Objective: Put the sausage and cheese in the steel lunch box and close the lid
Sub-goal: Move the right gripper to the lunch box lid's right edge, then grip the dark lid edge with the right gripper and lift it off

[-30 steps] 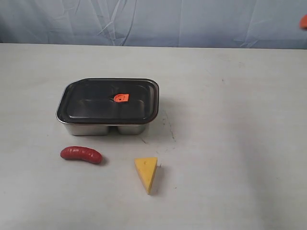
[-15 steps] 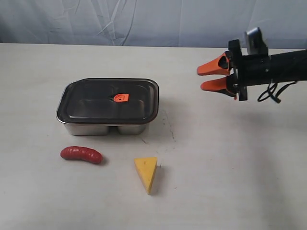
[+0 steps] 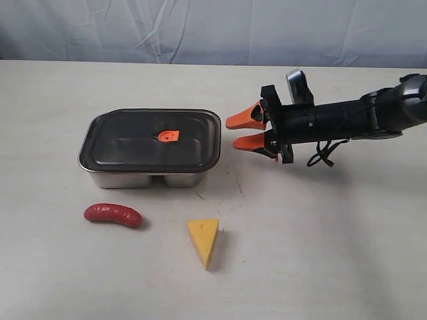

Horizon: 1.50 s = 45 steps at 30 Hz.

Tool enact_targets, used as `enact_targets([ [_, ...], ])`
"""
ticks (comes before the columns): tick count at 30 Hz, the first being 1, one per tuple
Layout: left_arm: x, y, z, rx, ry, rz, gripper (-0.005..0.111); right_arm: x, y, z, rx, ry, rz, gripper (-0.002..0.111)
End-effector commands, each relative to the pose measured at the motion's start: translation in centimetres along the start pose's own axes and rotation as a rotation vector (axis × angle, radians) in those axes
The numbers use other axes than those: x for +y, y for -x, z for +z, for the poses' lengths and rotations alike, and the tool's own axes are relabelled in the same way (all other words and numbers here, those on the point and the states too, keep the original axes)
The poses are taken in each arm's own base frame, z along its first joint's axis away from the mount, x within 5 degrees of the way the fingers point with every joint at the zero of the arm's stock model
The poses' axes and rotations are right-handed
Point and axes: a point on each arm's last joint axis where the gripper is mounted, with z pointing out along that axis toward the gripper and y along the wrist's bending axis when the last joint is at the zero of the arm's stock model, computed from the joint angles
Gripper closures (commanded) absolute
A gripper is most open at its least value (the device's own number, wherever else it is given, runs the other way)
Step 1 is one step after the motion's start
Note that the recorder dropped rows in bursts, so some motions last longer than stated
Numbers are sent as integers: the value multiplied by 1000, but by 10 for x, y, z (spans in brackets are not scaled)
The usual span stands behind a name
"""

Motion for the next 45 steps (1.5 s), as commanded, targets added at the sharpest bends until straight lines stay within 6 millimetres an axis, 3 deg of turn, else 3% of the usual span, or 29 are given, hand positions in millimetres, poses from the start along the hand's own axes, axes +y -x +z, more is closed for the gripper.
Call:
enact_targets([
  [1, 0, 0, 0, -10, -2, -7, 107, -9, -3, 11, -2, -1, 25, 54],
  [33, 0, 0, 0, -10, -2, -7, 107, 6, -16, 36, 37, 66, -5, 54],
  [40, 0, 0, 0, -10, -2, -7, 107, 6, -16, 36, 38, 66, -5, 70],
  [45, 0, 0, 0, -10, -2, -7, 107, 6, -16, 36, 38, 66, -6, 70],
])
